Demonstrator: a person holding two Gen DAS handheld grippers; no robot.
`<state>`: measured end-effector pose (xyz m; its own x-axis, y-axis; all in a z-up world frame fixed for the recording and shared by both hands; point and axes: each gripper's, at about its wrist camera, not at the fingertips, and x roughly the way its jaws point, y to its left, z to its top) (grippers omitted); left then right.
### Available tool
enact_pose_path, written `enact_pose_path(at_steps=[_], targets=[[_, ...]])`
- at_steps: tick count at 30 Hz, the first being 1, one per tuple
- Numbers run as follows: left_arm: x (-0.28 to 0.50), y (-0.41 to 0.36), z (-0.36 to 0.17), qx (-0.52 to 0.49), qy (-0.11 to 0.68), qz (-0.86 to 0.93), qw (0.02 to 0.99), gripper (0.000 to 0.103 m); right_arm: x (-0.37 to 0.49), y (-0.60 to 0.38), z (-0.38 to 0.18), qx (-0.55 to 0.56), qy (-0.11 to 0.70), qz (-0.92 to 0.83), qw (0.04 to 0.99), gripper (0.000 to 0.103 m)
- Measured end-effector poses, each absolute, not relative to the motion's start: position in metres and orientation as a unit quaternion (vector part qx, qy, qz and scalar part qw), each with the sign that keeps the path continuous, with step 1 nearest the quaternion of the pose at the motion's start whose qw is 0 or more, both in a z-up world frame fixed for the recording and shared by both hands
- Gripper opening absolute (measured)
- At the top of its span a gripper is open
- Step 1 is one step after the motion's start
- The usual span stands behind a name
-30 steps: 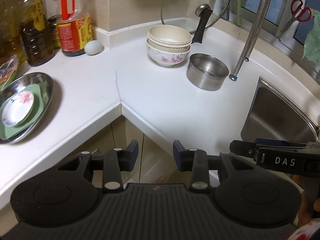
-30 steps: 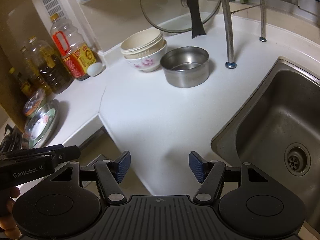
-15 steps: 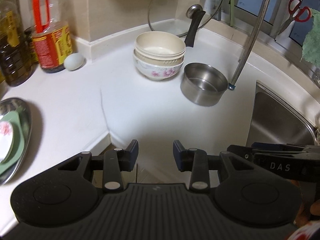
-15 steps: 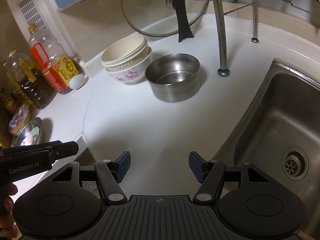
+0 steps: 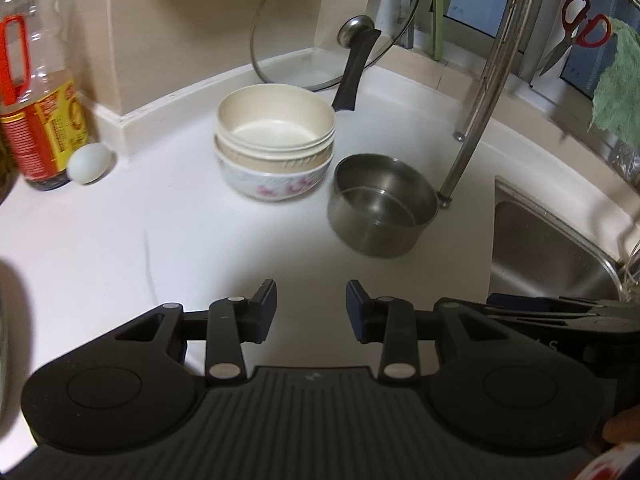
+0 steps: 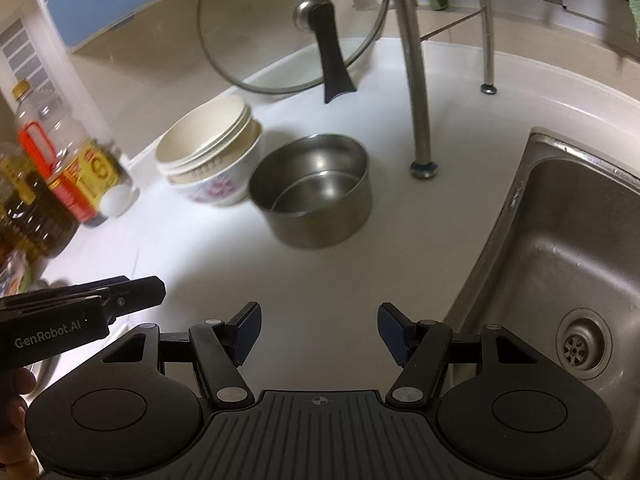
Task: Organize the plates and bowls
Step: 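Move both grippers to the rim of the small steel pot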
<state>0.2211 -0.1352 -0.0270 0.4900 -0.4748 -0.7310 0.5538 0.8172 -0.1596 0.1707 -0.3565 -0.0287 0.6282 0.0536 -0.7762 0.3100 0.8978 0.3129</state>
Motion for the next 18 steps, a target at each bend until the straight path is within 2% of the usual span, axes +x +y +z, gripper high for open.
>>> enact_pose_path(at_steps=[18], targets=[[0.262, -0.187, -0.041, 0.031, 0.396, -0.322, 0.859, 0.034, 0.210, -0.393, -0.037, 0.227, 0.375, -0.105, 0.893, 0.065]])
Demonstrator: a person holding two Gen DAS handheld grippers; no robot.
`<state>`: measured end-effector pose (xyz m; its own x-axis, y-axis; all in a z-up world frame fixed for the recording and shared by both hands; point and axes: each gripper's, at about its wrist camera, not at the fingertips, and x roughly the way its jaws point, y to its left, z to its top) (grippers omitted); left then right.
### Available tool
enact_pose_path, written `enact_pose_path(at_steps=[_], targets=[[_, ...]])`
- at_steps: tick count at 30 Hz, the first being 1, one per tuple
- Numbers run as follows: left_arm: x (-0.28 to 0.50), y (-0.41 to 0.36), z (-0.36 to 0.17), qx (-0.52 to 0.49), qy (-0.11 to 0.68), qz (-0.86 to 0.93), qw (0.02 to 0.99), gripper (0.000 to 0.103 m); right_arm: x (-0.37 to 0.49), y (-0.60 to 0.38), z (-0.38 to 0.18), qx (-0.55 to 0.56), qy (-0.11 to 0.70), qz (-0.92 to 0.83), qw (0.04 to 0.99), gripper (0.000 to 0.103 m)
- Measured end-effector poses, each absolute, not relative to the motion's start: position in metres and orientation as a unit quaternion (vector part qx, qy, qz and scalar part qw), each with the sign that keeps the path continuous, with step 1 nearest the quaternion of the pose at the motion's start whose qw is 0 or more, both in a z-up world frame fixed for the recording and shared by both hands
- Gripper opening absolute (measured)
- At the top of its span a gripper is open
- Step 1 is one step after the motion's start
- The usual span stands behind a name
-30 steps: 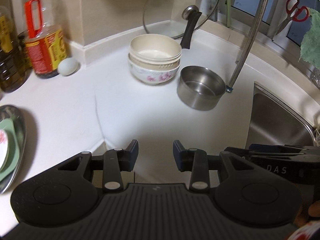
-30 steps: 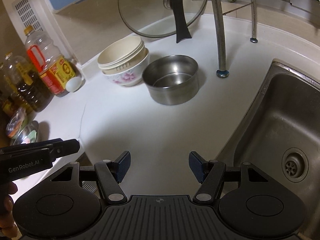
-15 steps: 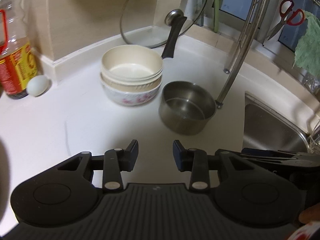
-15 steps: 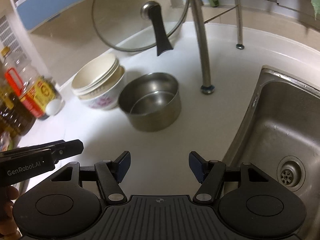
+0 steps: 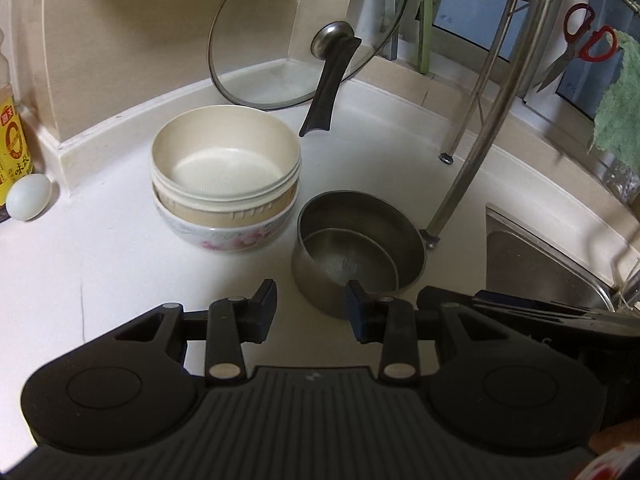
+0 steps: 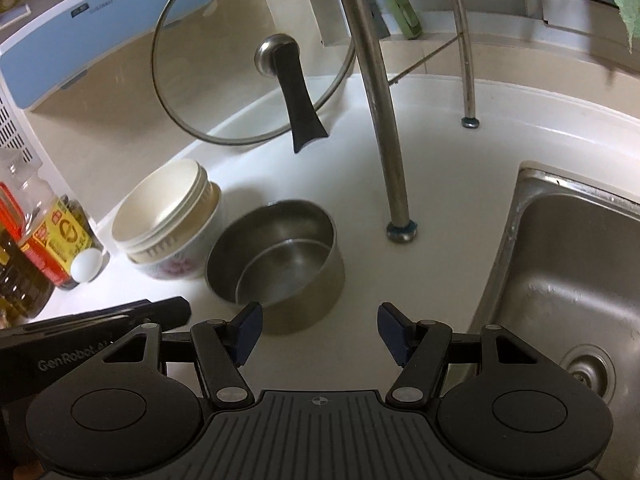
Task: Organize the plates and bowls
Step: 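Move both grippers to the rim of the small steel pot, then close both grippers on the steel pot's rim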
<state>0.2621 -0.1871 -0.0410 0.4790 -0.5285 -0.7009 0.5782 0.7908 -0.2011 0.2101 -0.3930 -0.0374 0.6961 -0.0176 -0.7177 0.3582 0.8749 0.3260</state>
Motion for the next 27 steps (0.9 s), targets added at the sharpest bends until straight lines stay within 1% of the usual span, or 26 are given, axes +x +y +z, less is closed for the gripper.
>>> enact_pose_path(at_steps=[9, 17, 24, 27], targets=[[0.281, -0.206, -0.047, 0.035, 0.398, -0.313, 0.862, 0.033, 0.234, -0.401, -0.045, 0.214, 0.361, -0.109, 0.901, 0.063], [0.289, -0.217, -0.054, 0.042, 0.402, -0.310, 0.860, 0.033, 0.250, -0.408, -0.054, 0.213, 0.365, -0.106, 0.900, 0.049], [0.294, -0.224, -0.060, 0.048, 0.405, -0.309, 0.859, 0.033, 0.258, -0.411, -0.060, 0.212, 0.369, -0.104, 0.899, 0.040], [0.296, -0.226, -0.063, 0.047, 0.397, -0.312, 0.862, 0.030, 0.260, -0.412, -0.062, 0.213, 0.369, -0.104, 0.899, 0.037]])
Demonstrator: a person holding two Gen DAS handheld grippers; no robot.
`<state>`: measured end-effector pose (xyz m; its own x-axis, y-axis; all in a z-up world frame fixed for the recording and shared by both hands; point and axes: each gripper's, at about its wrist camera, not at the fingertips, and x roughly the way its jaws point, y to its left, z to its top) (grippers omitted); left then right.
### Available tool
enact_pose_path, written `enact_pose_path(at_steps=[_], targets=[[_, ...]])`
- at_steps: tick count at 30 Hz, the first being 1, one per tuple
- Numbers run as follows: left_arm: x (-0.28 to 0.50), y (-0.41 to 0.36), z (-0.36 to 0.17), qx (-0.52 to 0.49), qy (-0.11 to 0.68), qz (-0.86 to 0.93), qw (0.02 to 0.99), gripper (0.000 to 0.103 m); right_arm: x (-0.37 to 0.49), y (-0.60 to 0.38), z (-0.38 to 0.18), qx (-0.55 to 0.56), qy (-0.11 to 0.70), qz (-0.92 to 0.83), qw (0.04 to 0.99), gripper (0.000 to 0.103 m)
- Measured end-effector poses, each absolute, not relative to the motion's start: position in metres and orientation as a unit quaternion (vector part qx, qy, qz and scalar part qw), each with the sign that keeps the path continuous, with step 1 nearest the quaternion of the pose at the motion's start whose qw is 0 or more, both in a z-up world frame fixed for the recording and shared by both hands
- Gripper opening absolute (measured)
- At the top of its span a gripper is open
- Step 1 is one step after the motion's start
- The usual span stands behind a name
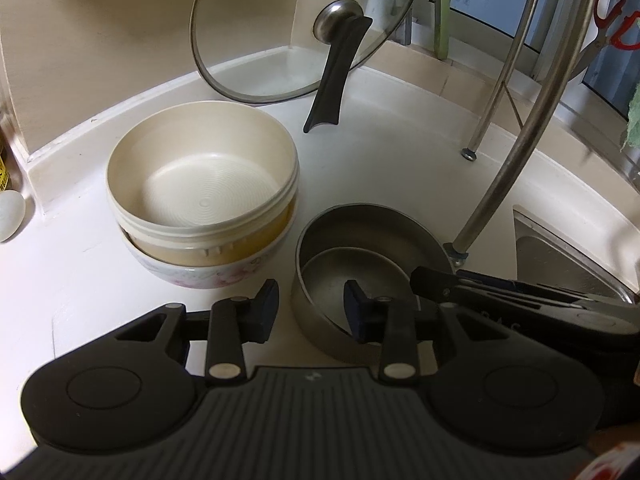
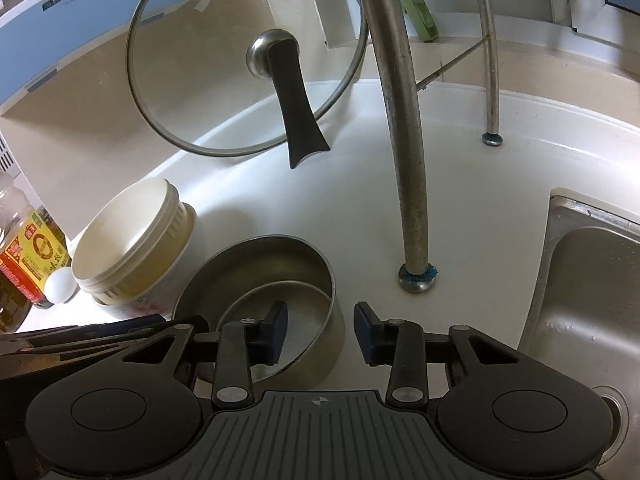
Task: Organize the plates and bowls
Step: 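Close both grippers on the steel pot's rim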
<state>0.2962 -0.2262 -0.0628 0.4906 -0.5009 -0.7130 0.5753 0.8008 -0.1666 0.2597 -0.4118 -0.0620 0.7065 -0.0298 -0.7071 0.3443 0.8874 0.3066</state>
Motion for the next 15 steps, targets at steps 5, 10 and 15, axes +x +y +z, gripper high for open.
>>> enact_pose_path(at_steps=[5, 10, 15], targets=[[0.2986, -0.2291, -0.0663, 0.047, 0.397, -0.315, 0.861, 0.023, 0.2616, -0.4133, -0.0643, 0.213, 0.367, -0.103, 0.900, 0.025], [0.2983, -0.2298, -0.0685, 0.047, 0.394, -0.319, 0.861, 0.016, 0.2615, -0.4141, -0.0649, 0.213, 0.365, -0.107, 0.900, 0.013], [0.2980, -0.2285, -0.0689, 0.046, 0.393, -0.322, 0.860, 0.013, 0.2588, -0.4145, -0.0643, 0.218, 0.363, -0.110, 0.899, 0.013]])
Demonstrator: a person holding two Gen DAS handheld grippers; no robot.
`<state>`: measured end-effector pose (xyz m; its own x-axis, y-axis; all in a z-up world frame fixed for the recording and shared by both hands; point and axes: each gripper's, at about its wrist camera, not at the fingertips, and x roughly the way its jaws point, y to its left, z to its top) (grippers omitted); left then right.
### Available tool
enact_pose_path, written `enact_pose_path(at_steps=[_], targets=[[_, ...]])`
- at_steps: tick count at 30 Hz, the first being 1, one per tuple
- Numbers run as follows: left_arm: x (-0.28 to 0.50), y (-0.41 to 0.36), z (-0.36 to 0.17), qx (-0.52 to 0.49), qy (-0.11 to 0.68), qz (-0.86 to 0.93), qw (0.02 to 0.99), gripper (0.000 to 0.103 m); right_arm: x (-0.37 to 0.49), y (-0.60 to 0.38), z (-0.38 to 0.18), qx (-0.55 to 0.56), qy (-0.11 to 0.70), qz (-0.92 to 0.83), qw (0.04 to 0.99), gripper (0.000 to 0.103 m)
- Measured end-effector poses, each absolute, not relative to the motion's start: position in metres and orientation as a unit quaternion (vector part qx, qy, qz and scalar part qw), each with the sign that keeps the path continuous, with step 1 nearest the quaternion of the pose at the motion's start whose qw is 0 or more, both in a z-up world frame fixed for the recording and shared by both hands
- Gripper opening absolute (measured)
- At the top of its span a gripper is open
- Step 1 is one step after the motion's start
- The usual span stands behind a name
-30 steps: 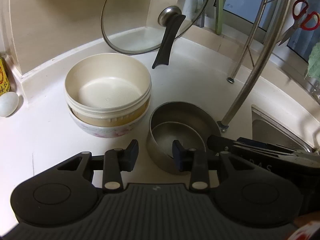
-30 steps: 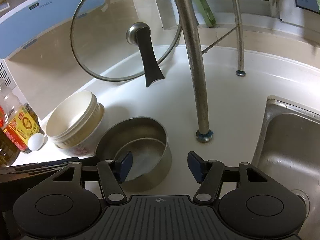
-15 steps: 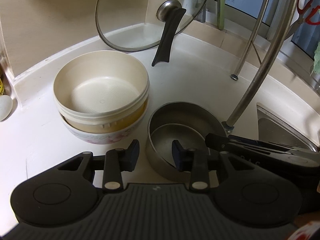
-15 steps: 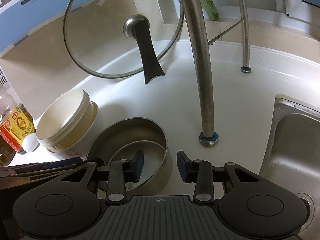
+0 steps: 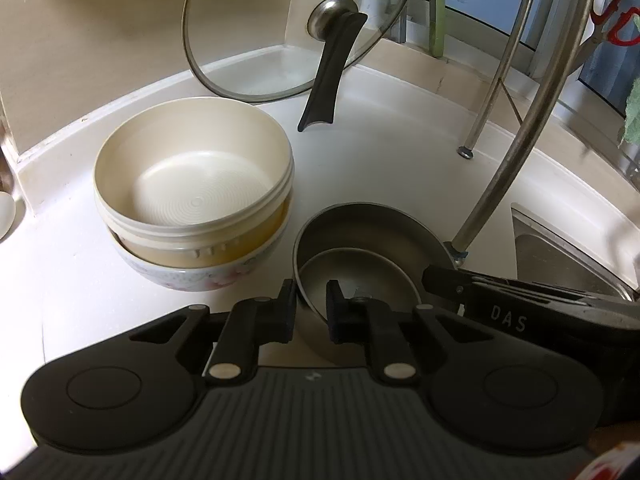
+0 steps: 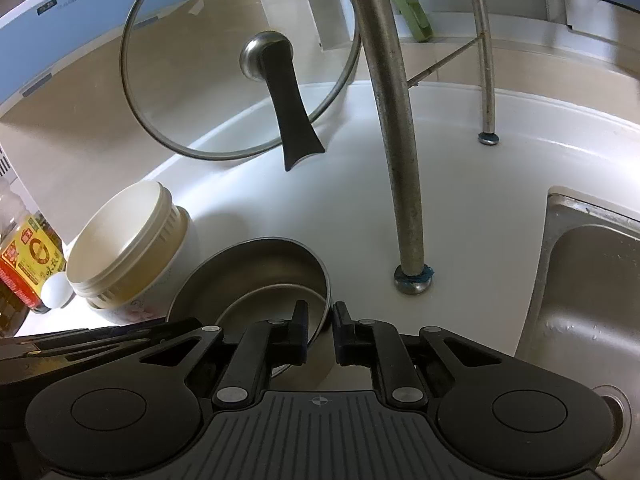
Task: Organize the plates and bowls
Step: 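Close both grippers on the steel pot's rim, then lift the steel pot with both grippers and carry it toward the bowls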
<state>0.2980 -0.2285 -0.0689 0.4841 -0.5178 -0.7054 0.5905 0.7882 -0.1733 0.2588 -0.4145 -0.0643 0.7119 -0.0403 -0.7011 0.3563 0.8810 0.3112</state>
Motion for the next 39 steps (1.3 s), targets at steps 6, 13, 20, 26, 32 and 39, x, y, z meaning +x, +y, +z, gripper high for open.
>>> enact_pose_path(at_steps=[6, 13, 20, 26, 32, 39], targets=[[0.291, -0.221, -0.065, 0.041, 0.391, -0.328, 0.859, 0.012, 0.250, -0.413, -0.056, 0.223, 0.359, -0.111, 0.899, 0.013], [0.273, -0.205, -0.048, 0.030, 0.376, -0.341, 0.861, 0.012, 0.233, -0.409, -0.040, 0.230, 0.352, -0.106, 0.901, 0.013], [0.252, -0.184, -0.032, 0.019, 0.368, -0.341, 0.865, 0.012, 0.212, -0.396, -0.024, 0.237, 0.352, -0.091, 0.901, 0.013], [0.236, -0.160, -0.019, 0.001, 0.361, -0.330, 0.873, 0.012, 0.201, -0.383, -0.011, 0.242, 0.356, -0.068, 0.900, 0.013], [0.224, -0.137, -0.011, -0.011, 0.357, -0.308, 0.882, 0.012, 0.197, -0.367, 0.001, 0.235, 0.354, -0.039, 0.904, 0.013], [0.218, -0.114, -0.001, -0.026, 0.351, -0.281, 0.893, 0.012, 0.199, -0.350, 0.013, 0.226, 0.351, -0.006, 0.909, 0.013]])
